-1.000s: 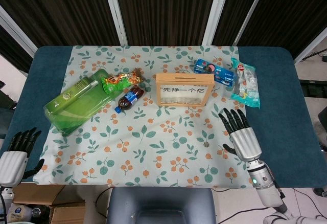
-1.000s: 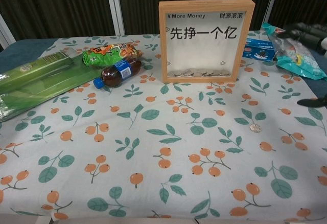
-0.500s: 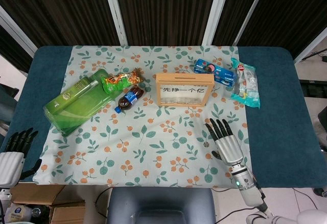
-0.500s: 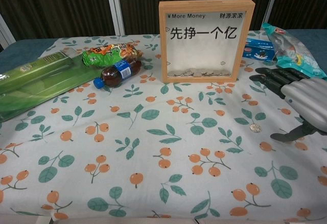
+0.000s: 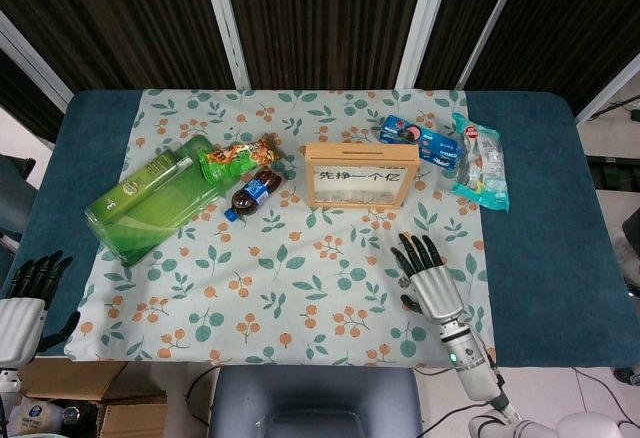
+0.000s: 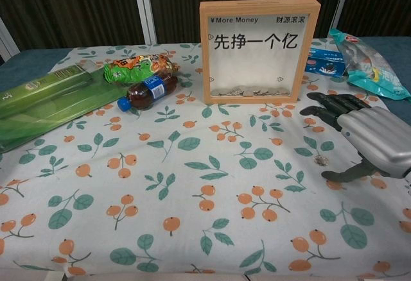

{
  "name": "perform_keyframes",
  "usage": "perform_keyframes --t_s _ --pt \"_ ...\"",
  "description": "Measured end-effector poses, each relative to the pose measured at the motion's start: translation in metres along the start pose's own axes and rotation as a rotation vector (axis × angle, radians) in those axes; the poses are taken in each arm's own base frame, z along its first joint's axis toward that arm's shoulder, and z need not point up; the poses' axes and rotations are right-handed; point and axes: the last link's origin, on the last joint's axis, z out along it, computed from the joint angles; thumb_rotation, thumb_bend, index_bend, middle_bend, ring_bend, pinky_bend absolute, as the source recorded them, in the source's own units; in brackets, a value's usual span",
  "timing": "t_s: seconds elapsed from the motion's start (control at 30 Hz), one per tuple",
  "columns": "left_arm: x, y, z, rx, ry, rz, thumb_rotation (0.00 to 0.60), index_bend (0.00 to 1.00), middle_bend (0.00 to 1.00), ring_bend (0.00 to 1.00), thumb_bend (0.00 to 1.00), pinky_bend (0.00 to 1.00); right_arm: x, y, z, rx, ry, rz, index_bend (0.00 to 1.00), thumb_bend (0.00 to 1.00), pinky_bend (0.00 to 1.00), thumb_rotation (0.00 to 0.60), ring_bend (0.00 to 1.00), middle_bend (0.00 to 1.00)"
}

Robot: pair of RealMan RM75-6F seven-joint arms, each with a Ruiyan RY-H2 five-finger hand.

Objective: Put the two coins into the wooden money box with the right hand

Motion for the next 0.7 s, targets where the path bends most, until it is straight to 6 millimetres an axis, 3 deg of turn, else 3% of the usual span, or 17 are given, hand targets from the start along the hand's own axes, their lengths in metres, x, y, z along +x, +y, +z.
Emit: perform_keyframes --t_s 0.3,0.7 --pt "-0.0012 -0.0011 0.0002 0.001 -0.005 -0.002 0.599 0.0 0.0 0.0 0.34 0.0 -0.0067 0.0008 -0.0055 0.0 -0.038 -0.011 0.5 0.27 0.0 0.6 0.0 0.05" --pt "-0.001 -0.0022 -0.0003 0.003 -0.007 -0.004 0.599 0.0 0.0 0.0 0.34 0.0 -0.009 0.0019 -0.0068 -0.012 -0.049 -0.011 0.57 0.27 0.0 0.6 0.0 0.06"
